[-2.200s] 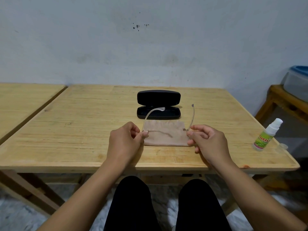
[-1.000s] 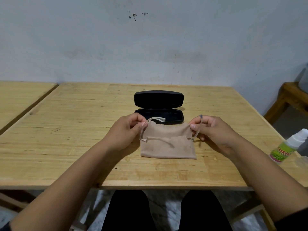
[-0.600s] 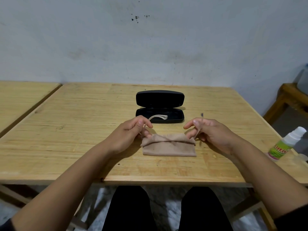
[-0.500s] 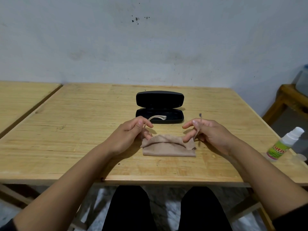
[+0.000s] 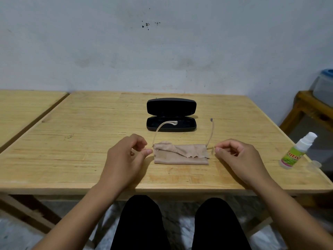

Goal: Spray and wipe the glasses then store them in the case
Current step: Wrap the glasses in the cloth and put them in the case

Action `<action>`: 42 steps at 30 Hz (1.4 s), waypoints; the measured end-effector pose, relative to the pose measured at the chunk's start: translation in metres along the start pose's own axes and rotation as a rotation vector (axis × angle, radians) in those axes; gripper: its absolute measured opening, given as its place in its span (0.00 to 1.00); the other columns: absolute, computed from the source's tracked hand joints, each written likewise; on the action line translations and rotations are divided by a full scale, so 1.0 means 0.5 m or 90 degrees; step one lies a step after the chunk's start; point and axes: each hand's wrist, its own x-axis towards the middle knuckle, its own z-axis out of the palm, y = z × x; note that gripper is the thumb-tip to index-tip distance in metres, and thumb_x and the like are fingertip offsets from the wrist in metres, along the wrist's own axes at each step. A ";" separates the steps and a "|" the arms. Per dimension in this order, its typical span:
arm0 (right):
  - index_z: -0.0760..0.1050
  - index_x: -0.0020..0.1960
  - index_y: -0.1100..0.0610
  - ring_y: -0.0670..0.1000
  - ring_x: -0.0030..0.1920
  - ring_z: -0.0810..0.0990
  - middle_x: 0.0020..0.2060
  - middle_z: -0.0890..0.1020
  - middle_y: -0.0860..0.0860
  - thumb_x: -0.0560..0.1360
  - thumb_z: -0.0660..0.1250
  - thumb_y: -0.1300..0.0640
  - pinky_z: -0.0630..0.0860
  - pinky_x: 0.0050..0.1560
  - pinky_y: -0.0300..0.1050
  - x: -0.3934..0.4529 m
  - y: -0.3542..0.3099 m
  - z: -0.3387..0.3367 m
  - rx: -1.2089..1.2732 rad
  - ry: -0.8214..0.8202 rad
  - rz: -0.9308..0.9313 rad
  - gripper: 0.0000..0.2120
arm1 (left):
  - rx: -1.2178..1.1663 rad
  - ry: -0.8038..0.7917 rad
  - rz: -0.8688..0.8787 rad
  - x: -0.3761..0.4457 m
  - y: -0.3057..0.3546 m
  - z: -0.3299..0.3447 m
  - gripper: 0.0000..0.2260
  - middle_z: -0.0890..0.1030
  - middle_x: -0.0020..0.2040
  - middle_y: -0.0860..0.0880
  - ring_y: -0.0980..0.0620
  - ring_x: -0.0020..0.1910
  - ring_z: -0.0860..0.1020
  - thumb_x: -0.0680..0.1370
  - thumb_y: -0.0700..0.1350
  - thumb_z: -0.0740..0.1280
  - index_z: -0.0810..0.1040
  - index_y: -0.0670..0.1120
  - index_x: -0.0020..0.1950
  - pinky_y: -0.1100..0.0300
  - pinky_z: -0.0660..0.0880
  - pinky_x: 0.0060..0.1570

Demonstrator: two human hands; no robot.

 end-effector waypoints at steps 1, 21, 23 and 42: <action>0.81 0.43 0.50 0.41 0.39 0.77 0.38 0.82 0.46 0.72 0.70 0.56 0.69 0.33 0.25 -0.005 -0.001 0.003 -0.012 0.003 -0.002 0.02 | 0.023 -0.008 0.044 -0.003 0.005 0.005 0.06 0.78 0.39 0.57 0.65 0.39 0.75 0.71 0.50 0.70 0.77 0.52 0.45 0.76 0.67 0.37; 0.82 0.44 0.47 0.41 0.39 0.76 0.38 0.82 0.43 0.71 0.72 0.54 0.68 0.37 0.22 -0.004 -0.016 0.036 -0.058 -0.023 -0.025 0.03 | 0.148 -0.083 0.068 0.033 0.038 0.062 0.08 0.82 0.44 0.51 0.55 0.41 0.77 0.76 0.50 0.65 0.82 0.49 0.50 0.63 0.74 0.42; 0.82 0.42 0.46 0.42 0.38 0.76 0.38 0.82 0.44 0.71 0.71 0.54 0.69 0.36 0.23 -0.004 -0.016 0.037 -0.060 -0.022 -0.029 0.03 | 0.134 -0.077 0.069 0.032 0.037 0.061 0.07 0.82 0.42 0.51 0.56 0.39 0.76 0.76 0.50 0.66 0.82 0.49 0.48 0.64 0.73 0.40; 0.82 0.43 0.47 0.41 0.40 0.77 0.37 0.82 0.40 0.71 0.72 0.54 0.69 0.35 0.27 -0.014 -0.015 0.018 -0.026 -0.005 -0.019 0.03 | 0.076 -0.083 0.158 0.003 0.006 0.014 0.01 0.80 0.35 0.52 0.55 0.32 0.76 0.72 0.43 0.71 0.82 0.48 0.43 0.71 0.66 0.32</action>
